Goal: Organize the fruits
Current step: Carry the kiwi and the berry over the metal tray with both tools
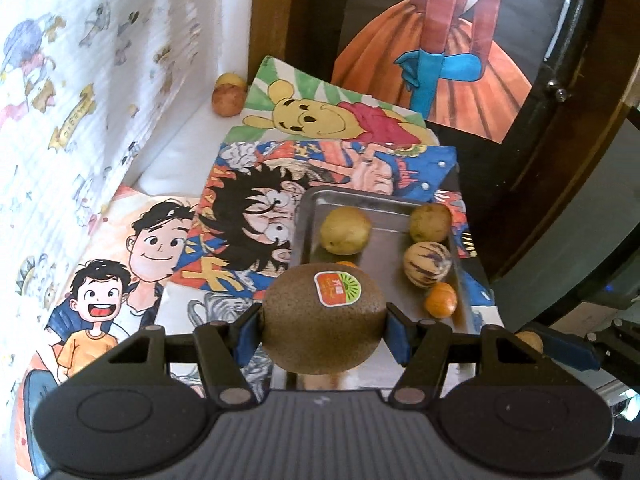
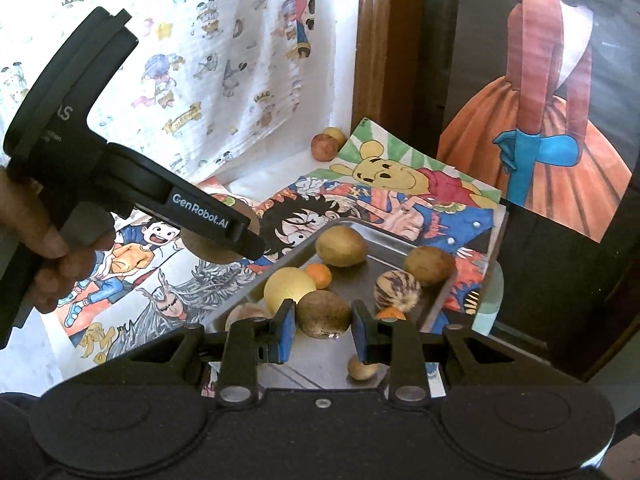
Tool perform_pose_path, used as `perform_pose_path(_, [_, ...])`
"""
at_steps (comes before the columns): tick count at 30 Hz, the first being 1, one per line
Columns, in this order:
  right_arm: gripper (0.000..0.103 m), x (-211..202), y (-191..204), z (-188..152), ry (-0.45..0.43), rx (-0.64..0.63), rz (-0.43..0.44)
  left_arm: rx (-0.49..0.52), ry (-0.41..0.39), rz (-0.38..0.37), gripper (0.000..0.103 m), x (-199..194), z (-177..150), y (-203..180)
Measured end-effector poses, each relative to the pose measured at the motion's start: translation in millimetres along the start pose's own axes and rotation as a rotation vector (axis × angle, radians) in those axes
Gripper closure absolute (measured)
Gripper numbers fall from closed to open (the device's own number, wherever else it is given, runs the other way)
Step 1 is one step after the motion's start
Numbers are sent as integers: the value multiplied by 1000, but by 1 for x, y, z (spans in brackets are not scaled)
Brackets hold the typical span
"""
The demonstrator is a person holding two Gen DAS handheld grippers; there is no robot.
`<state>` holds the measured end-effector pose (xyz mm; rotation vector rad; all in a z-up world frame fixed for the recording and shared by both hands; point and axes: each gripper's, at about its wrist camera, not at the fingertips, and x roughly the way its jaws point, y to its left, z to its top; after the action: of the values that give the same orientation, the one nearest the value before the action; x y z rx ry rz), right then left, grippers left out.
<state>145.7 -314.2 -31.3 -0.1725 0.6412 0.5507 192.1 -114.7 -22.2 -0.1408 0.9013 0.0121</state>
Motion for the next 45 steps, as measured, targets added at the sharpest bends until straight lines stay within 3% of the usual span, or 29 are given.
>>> perform_pose_path(12, [72, 11, -6, -5, 12, 156, -125, 138, 32, -62, 37, 12, 16, -28])
perform_pose_path(22, [72, 44, 20, -17, 89, 310, -254, 357, 88, -202, 37, 61, 45, -38])
perform_pose_path(32, [72, 67, 38, -34, 202, 411, -354, 588, 191, -360, 37, 107, 34, -51])
perform_pose_path(38, [72, 76, 37, -40, 240, 449, -389, 648, 241, -381, 37, 122, 22, -53])
perform_pose_path(45, [72, 91, 34, -42, 281, 477, -391, 677, 235, -377, 37, 125, 19, -60])
